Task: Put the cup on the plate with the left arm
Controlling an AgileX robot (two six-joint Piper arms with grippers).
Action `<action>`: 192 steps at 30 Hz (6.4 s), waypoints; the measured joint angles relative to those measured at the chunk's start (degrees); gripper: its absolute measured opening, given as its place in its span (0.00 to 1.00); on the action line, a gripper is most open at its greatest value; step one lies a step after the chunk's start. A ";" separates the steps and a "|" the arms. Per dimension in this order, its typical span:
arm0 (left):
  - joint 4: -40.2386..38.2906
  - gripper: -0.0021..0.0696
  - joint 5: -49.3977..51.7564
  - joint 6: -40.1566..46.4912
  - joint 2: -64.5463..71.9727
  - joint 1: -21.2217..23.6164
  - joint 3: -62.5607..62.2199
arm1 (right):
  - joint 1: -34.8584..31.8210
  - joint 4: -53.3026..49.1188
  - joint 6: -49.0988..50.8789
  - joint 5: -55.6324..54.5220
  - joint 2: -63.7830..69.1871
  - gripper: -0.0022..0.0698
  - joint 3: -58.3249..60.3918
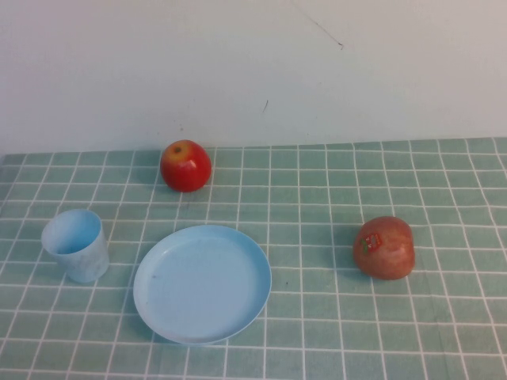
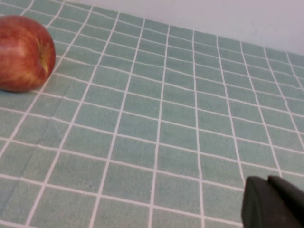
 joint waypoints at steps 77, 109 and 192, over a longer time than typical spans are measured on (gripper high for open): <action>-2.91 0.35 48.61 7.74 97.67 6.25 -81.05 | 0.00 0.00 0.00 0.00 0.00 0.03 0.00; -14.11 0.05 48.77 14.47 106.02 5.02 -90.98 | 0.00 0.00 0.00 0.00 0.00 0.03 0.00; -6.63 0.03 22.32 9.36 36.72 -12.68 -44.10 | 0.00 0.00 0.00 0.00 0.00 0.03 0.00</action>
